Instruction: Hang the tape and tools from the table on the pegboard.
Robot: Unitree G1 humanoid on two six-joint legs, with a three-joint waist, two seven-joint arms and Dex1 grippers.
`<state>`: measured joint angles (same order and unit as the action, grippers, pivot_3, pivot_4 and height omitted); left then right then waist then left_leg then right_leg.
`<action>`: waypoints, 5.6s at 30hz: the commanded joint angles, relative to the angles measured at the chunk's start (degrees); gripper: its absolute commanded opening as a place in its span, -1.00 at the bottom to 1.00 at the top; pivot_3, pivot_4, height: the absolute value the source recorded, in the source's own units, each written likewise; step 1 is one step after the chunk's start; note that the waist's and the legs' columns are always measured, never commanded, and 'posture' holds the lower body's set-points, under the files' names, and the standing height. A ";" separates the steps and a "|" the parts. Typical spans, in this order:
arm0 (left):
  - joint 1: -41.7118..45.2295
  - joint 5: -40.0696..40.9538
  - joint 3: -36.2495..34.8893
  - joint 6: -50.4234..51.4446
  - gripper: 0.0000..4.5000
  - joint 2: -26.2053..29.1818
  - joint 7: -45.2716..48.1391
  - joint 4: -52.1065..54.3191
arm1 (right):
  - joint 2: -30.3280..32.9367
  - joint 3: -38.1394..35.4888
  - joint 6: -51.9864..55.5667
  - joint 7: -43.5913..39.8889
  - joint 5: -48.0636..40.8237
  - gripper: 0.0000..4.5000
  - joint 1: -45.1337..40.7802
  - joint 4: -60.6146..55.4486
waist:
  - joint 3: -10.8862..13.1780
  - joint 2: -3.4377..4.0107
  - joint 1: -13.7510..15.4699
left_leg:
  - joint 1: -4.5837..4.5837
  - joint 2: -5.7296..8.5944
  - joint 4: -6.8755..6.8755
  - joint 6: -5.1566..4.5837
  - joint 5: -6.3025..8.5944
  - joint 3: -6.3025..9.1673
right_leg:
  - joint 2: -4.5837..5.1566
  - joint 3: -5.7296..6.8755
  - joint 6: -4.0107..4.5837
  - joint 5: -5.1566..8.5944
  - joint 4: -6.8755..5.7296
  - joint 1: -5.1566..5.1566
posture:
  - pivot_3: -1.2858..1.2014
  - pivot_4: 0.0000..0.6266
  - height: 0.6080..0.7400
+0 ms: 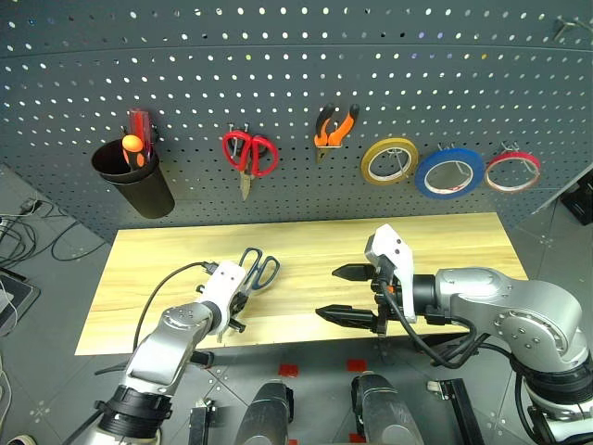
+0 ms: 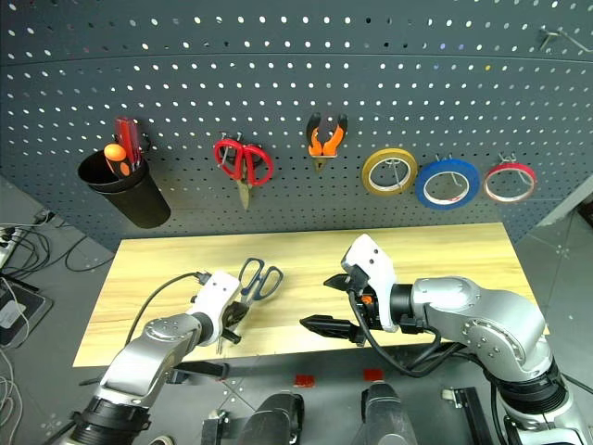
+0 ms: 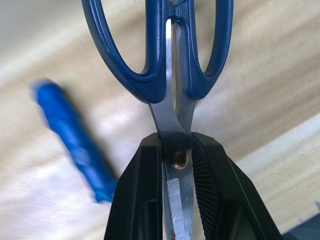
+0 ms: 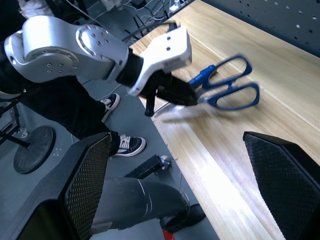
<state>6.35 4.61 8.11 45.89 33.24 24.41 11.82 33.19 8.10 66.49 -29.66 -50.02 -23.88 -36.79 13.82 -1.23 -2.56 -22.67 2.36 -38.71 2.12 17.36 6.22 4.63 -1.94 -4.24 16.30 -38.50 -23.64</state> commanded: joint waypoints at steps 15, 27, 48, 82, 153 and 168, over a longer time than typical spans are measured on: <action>-3.41 3.03 -3.63 -4.27 -0.61 11.12 12.06 15.59 | 0.82 -0.31 -2.88 -2.43 1.76 1.00 -1.80 1.03 | -0.01 0.00 0.24 | -0.27 0.00 0.00 0.21 -0.12 -0.16 | 0.00 -0.11 0.00 0.00 -0.11 -0.39 | 0.01 -0.37 1.00; 5.21 10.27 -15.57 -8.33 -0.61 0.44 6.91 17.49 | 0.80 -0.38 -5.15 -3.34 2.95 1.00 -4.49 1.75 | -0.07 -0.07 0.69 | -0.26 -0.02 -0.13 0.27 -0.17 -0.15 | -0.23 -0.09 0.00 0.00 -0.34 -0.40 | 0.02 -0.42 1.00; 4.43 13.09 -19.07 -12.78 -0.61 -5.53 -1.05 18.91 | -0.83 -3.64 -6.01 -1.43 1.92 1.00 -10.13 1.35 | -0.25 -0.16 0.66 | -0.26 -0.04 -0.20 0.28 -0.18 -0.24 | -0.29 -0.17 0.01 -0.01 -0.43 -0.45 | 0.00 -0.46 1.00; -0.64 12.53 -22.42 -9.36 0.62 -5.89 -4.88 6.47 | -0.62 3.00 -10.31 -3.71 7.28 1.00 -8.27 -1.62 | -0.42 -0.22 -0.38 | -0.24 -0.07 -0.24 0.27 -0.18 -0.33 | -0.29 -0.27 0.02 -0.01 -0.46 -0.50 | 0.00 -0.38 1.00; 11.90 12.45 -37.86 -14.97 -0.73 0.81 -12.25 16.63 | -8.23 -5.67 -13.25 -3.59 4.39 1.00 -26.62 7.12 | -1.86 -0.83 2.56 | -0.22 0.04 -0.16 0.52 -0.32 -0.17 | -0.45 -0.03 0.23 -0.14 -0.44 -0.46 | 0.08 -0.64 1.00; 31.18 7.56 -29.78 -35.27 -0.73 3.29 -7.37 -15.55 | -9.79 -2.96 -14.24 -1.24 8.66 1.00 -25.66 6.89 | -2.50 -1.01 1.91 | -0.24 0.01 -0.18 0.58 -0.35 -0.24 | -0.48 -0.09 0.23 -0.14 -0.45 -0.58 | 0.03 -0.68 1.00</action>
<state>35.79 12.62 -21.81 13.27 36.37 17.03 -3.50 23.43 5.76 53.08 -31.18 -41.53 -49.34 -27.52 11.31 -2.25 -0.64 -22.91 2.37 -38.90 2.71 17.01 5.98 4.15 -2.02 -4.01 16.16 -38.96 -24.22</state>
